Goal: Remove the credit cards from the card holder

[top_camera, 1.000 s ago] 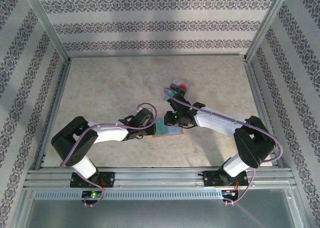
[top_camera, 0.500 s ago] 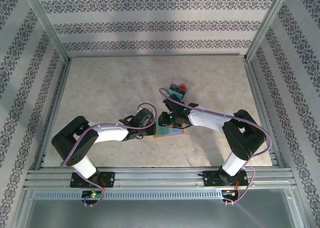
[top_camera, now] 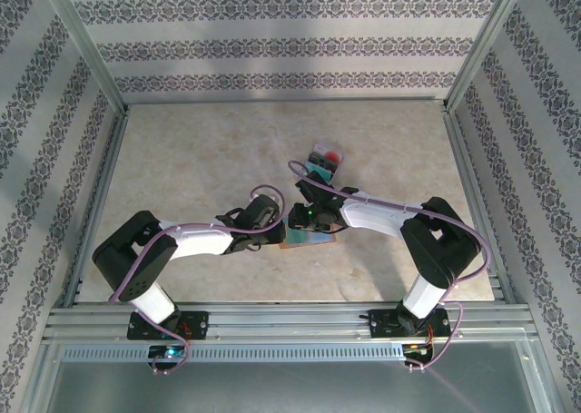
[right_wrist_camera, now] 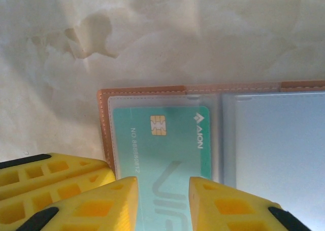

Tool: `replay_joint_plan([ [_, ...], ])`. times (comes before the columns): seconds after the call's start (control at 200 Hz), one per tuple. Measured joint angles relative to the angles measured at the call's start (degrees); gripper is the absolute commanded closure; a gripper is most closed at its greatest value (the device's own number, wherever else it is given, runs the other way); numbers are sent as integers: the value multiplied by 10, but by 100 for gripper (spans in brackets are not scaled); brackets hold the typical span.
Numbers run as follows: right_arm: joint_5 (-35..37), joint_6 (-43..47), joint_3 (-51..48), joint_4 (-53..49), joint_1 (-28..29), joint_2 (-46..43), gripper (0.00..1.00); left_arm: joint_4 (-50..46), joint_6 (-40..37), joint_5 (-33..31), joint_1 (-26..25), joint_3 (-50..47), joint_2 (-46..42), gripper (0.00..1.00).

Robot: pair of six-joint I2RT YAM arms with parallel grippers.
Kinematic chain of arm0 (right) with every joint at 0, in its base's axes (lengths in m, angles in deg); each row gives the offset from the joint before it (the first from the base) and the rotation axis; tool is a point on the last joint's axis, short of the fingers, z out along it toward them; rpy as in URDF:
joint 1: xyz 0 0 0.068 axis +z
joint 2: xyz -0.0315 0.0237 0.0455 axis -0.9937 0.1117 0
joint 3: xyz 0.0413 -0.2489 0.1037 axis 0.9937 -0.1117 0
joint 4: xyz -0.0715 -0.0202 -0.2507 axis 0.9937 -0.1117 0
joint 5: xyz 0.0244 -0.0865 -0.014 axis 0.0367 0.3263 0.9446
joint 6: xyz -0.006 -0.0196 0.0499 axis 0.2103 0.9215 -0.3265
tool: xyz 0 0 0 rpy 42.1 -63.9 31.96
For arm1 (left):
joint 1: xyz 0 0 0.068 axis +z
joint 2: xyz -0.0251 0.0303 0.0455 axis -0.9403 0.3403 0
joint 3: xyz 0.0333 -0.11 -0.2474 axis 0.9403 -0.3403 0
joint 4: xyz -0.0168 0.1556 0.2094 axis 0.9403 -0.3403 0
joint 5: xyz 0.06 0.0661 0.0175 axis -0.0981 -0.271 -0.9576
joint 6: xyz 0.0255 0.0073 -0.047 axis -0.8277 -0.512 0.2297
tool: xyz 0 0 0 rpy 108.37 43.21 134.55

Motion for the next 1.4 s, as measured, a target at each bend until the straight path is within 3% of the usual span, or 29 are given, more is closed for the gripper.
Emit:
replay_joint_plan([
  [0.535,22,-11,-16,-2,0,-33,67,0,-1,8,0,11,-2,88],
  [1.404,35,-13,-26,1,-1,-6,66,48,4,36,0,12,40,93],
])
